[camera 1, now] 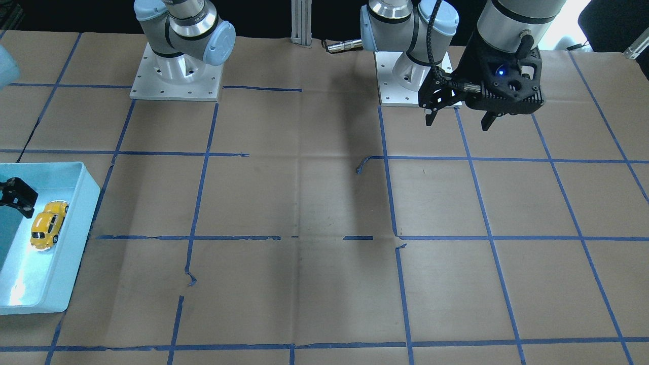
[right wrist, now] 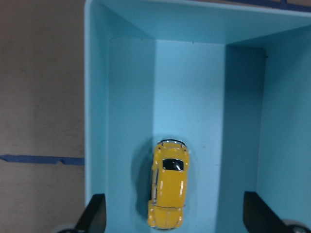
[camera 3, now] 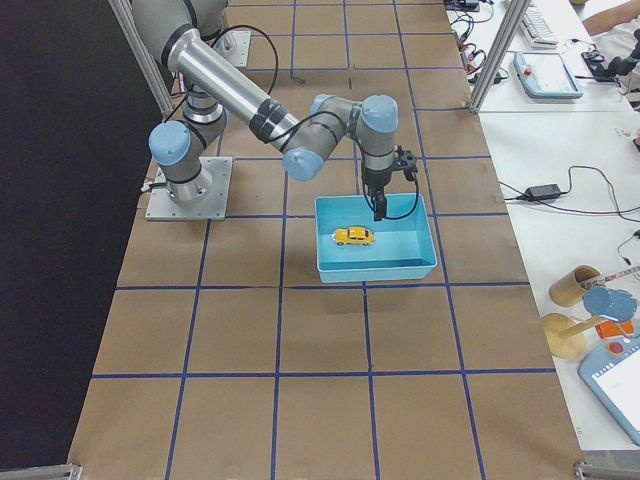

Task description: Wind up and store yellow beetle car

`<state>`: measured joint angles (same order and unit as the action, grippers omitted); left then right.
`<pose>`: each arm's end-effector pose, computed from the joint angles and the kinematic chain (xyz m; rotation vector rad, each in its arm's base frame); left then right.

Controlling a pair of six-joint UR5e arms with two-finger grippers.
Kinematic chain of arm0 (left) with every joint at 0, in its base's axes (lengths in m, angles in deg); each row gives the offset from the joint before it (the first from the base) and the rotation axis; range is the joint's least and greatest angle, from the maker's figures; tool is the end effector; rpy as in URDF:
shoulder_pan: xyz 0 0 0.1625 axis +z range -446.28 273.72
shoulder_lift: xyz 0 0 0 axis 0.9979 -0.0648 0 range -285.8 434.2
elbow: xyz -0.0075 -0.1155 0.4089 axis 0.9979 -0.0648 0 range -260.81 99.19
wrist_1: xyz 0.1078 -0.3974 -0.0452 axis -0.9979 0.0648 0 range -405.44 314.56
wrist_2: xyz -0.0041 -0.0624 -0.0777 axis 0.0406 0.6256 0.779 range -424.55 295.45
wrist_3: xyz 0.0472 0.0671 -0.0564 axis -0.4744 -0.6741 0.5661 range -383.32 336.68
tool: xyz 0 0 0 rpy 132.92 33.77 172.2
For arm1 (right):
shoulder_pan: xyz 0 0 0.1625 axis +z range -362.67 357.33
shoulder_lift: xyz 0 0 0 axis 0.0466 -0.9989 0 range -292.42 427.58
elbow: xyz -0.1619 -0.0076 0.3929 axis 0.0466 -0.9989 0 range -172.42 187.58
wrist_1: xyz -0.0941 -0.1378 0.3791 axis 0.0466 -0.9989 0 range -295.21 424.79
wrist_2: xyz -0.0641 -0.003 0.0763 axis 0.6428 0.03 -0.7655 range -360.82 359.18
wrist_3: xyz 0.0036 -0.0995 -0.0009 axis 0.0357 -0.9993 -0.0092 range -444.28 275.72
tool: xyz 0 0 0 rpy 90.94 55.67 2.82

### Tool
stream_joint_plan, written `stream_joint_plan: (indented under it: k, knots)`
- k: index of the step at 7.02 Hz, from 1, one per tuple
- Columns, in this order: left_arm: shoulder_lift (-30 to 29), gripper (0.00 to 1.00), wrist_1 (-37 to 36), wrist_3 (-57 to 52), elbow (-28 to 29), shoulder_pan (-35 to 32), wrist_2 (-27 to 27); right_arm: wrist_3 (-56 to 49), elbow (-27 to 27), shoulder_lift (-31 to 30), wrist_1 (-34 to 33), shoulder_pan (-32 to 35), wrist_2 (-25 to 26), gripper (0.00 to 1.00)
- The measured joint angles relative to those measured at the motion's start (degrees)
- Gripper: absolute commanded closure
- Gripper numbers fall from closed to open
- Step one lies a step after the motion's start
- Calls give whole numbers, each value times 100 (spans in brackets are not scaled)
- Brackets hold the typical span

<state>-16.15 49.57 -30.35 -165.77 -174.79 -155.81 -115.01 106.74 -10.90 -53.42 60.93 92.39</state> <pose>-0.1182 -0.4959 0.5195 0.1507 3.1164 0.0112 -0.1361 -0.5617 0.3550 0.1089 -3.0248 0.1345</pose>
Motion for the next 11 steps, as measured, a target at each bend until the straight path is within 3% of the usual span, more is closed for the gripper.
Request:
stream_joint_plan:
  k: [2,4,6,8,11]
  knots:
    - [3,0,-4,0,5,-3,3,1104,-331,-727,1301,651,9,0]
    - [7,0,-1,-2,4,-6,3,2113,-471,-1289,2201,1449,4,0]
    - [8,0,-4,-8,-2,-1,3,2963,-755,-1284,2529,2102,-72,0]
    - [8,0,-6,-9,-3,3,-2,3193,-1226,-1028,3043,2244,-158,0]
    - [6,0,-9,-9,-9,8,-4,3253,-1524,-761,3265,2328,-198,0]
